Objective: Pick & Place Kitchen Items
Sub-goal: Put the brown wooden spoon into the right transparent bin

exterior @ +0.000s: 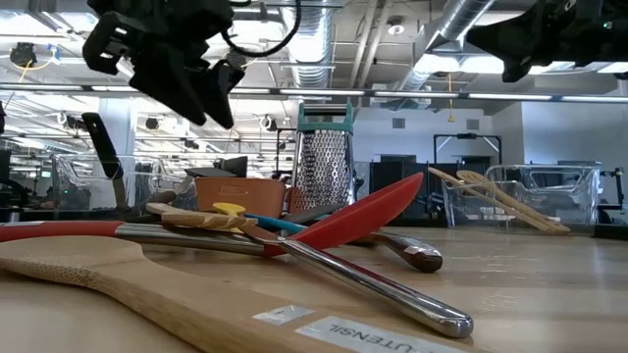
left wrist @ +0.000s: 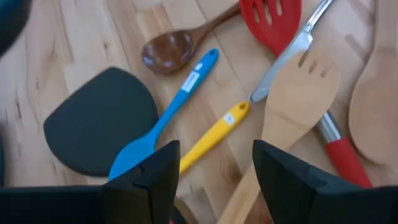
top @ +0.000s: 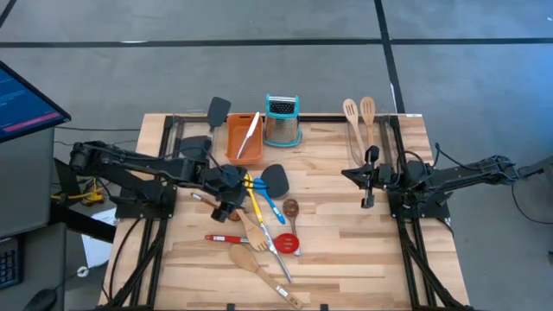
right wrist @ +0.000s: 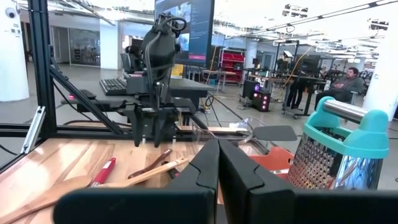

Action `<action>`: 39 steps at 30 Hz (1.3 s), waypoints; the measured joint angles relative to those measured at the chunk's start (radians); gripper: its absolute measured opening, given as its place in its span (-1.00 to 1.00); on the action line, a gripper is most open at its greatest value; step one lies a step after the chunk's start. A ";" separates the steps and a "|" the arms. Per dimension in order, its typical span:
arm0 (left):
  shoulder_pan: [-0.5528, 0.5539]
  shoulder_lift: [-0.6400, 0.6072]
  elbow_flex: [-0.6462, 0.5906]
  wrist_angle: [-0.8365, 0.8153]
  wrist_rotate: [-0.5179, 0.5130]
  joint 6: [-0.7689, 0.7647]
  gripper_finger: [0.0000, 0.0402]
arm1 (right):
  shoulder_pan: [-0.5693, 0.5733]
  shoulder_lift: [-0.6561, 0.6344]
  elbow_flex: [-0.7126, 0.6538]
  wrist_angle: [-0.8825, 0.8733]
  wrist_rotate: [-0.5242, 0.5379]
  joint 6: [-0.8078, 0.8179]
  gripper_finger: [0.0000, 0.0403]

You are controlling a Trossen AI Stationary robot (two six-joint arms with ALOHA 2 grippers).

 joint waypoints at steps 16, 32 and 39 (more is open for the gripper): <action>-0.051 0.226 0.000 -0.050 -0.032 0.005 -0.05 | 0.000 0.000 0.000 -0.016 0.000 -0.001 -0.99; -0.064 0.355 0.000 -0.042 -0.029 0.000 -0.05 | -0.001 0.000 0.000 -0.017 0.001 -0.002 -0.99; -0.064 0.348 0.000 -0.044 -0.030 0.000 -0.05 | -0.001 0.000 0.000 -0.021 0.001 -0.003 -0.99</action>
